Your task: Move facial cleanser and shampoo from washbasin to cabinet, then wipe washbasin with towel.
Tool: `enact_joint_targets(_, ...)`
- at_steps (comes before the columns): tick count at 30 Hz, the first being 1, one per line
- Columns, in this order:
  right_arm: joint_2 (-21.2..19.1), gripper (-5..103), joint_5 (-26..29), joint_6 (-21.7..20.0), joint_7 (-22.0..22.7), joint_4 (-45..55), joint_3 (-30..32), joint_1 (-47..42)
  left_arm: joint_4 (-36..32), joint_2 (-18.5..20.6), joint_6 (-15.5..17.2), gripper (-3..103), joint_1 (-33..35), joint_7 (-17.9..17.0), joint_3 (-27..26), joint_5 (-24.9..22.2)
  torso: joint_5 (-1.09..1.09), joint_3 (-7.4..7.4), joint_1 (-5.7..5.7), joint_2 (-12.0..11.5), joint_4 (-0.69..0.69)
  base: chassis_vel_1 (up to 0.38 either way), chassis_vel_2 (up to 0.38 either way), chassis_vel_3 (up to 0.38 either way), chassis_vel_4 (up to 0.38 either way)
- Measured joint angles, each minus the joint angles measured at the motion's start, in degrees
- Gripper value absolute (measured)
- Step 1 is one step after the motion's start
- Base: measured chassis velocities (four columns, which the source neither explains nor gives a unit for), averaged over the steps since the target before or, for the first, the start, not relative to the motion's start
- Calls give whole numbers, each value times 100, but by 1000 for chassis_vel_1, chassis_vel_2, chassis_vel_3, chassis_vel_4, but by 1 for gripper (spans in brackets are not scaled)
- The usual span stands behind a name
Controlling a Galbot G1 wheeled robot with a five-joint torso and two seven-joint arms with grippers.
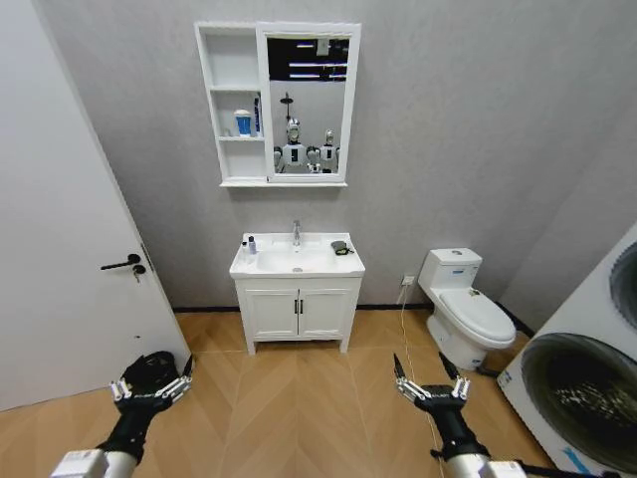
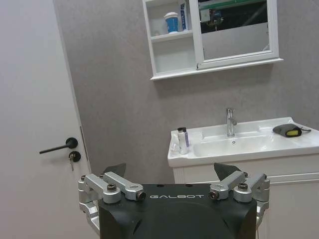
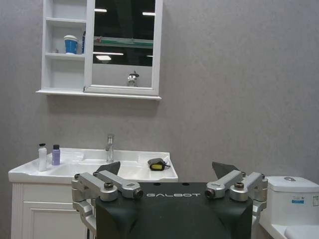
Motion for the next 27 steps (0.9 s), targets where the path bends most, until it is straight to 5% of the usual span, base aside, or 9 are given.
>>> enact_joint_targets(27,4,100,305,80,-292,-1,142,-36,181,-265,-172,99,-71,89,367,376,0,0,0,0,0,0,0,0,0)
